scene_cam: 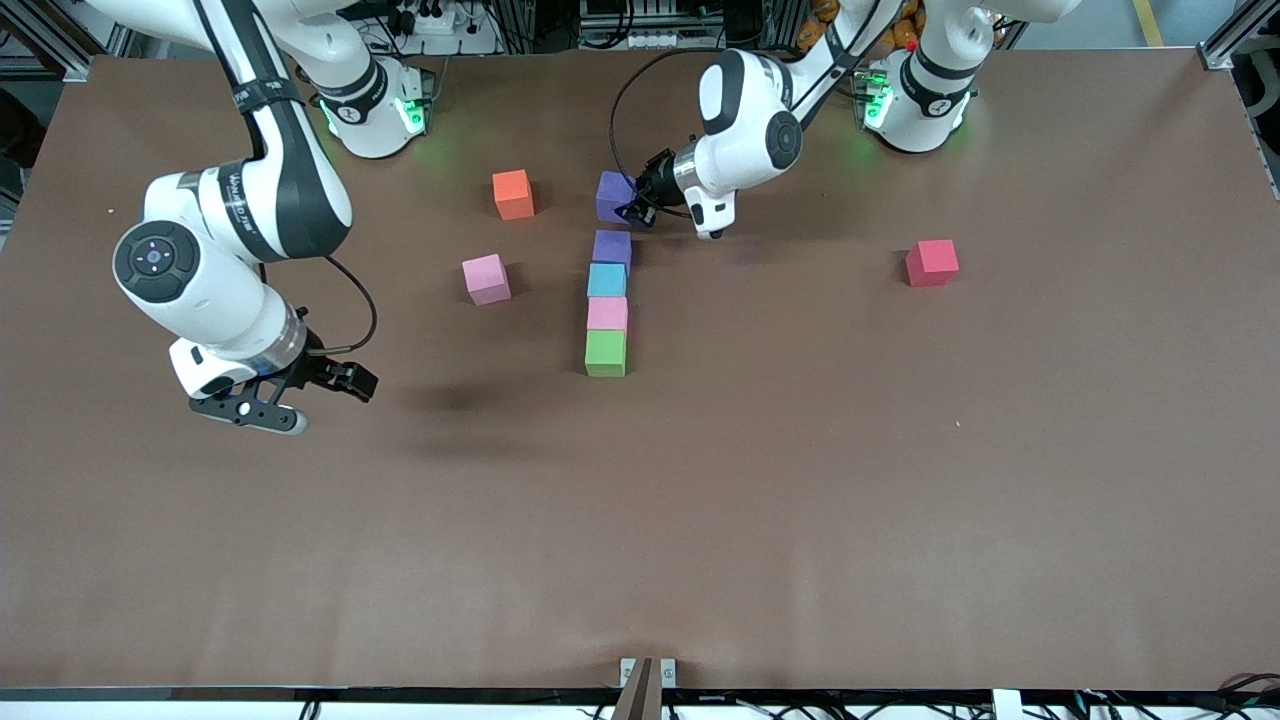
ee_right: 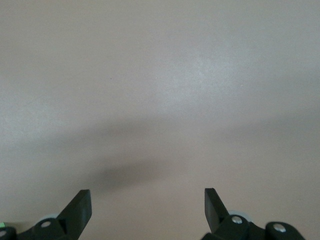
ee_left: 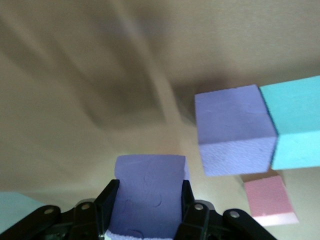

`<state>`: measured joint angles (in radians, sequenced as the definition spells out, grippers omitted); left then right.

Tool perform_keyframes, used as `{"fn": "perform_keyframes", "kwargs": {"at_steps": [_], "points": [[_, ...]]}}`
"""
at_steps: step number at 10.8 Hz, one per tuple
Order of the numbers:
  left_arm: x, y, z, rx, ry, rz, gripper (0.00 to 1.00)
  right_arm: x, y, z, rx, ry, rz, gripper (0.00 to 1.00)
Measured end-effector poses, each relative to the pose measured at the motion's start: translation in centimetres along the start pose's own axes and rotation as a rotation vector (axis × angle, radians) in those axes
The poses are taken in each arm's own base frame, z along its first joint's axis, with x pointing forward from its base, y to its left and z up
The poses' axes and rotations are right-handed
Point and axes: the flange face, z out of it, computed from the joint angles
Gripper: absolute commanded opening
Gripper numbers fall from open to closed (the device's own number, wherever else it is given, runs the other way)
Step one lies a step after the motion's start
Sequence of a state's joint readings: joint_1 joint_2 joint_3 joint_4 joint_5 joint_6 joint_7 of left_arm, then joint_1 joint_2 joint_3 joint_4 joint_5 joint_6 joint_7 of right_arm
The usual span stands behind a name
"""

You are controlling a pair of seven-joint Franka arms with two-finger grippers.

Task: Arrange blocks into number 1
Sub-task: 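Lower the purple cube beside the first purple cube with the left gripper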

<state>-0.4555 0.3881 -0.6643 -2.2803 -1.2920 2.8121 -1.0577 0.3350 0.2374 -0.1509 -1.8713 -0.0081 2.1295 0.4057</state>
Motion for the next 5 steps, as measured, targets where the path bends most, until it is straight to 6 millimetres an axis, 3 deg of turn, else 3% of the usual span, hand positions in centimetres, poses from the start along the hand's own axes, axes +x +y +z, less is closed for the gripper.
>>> {"fn": "perform_keyframes", "kwargs": {"at_steps": [5], "points": [[1.3,-0.5,1.7,0.010,0.019,-0.012,0.00,0.0,0.0,0.0,0.002,0.004,0.000,1.00]]}}
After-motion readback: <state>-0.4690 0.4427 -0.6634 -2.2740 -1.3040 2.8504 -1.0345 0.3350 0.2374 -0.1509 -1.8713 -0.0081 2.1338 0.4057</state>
